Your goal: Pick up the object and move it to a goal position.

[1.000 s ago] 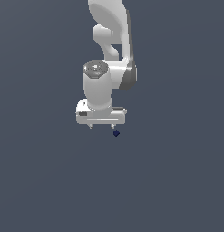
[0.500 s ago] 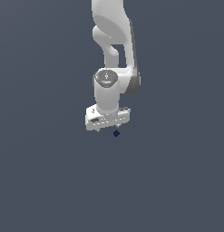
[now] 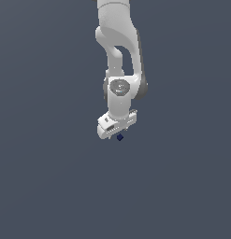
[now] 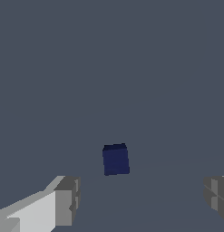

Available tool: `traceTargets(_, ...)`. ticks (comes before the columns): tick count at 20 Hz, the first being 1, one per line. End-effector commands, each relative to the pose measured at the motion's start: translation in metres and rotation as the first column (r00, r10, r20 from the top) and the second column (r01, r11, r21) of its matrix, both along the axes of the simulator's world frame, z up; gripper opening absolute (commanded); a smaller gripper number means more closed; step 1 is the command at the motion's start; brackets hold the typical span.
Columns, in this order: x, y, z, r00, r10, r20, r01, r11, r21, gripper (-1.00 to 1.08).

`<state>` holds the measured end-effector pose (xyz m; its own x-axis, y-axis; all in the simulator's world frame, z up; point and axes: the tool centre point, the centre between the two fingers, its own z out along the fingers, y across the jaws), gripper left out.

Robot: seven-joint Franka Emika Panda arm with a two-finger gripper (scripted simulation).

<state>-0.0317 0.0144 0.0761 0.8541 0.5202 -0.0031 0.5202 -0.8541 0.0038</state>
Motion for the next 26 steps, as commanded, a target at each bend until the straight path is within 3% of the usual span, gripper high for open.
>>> traceTargets(1, -0.003, 0.005, -0.006, 0.999, 0.049, 0.001, -0.049, 0.999, 0.002, 1.0)
traceTargets(13, -0.008, 0.012, -0.015, 0.994, 0.105, 0.0, -0.105, 0.994, 0.005, 1.0)
traceTargets(26, -0.009, 0.012, -0.062, 0.994, 0.11, 0.001, -0.11, 0.994, 0.005, 1.0)
